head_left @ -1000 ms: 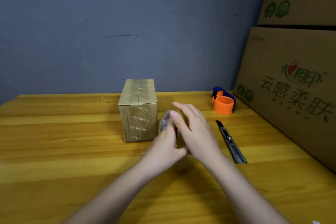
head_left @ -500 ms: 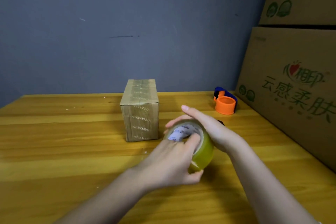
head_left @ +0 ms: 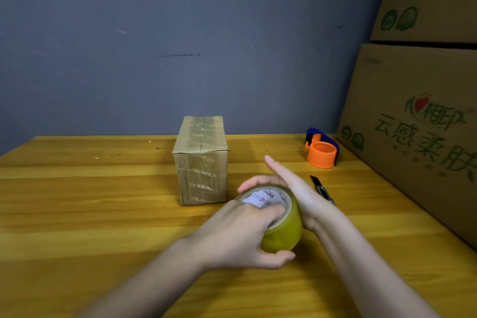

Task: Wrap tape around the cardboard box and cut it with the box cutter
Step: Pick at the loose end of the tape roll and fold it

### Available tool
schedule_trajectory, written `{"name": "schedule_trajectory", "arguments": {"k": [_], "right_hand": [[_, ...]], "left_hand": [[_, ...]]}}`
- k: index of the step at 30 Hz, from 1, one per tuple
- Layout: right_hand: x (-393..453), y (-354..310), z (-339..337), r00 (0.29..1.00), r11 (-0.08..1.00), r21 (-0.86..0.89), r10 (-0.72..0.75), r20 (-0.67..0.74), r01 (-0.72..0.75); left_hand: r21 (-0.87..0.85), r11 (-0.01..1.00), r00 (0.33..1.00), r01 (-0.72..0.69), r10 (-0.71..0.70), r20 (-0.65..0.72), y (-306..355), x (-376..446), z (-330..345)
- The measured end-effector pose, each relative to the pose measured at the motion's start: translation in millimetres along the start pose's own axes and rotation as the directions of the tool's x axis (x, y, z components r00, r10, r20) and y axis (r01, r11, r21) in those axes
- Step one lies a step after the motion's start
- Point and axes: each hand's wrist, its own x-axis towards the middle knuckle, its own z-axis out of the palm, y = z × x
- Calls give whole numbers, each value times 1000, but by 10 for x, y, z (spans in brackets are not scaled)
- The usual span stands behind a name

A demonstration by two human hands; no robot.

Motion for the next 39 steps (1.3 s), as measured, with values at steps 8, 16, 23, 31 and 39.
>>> {"name": "schedule_trajectory", "arguments": {"k": [8,16,23,31,39], "right_hand": [[104,-1,-64,995,999,45,12,103,-17],[277,-35,-178,998,994,-106,30,-54,-36],[186,101,-335,670,943,-216,-331,-664,252],[-2,339,-339,720,878,-391,-458,-522,275],[247,328,-801,524,889,-396,-456,-720,229]], "left_hand": [[79,993,995,-88,91,-28,-39,22,129],[234,938,967,-255,253,39,-79,89,262],[205,979,996,-14,32,-82,-157,164,281],[206,978,998,30,-17,-66,-195,563,403],[291,955,978,59,3,-210,-413,1012,590]]}}
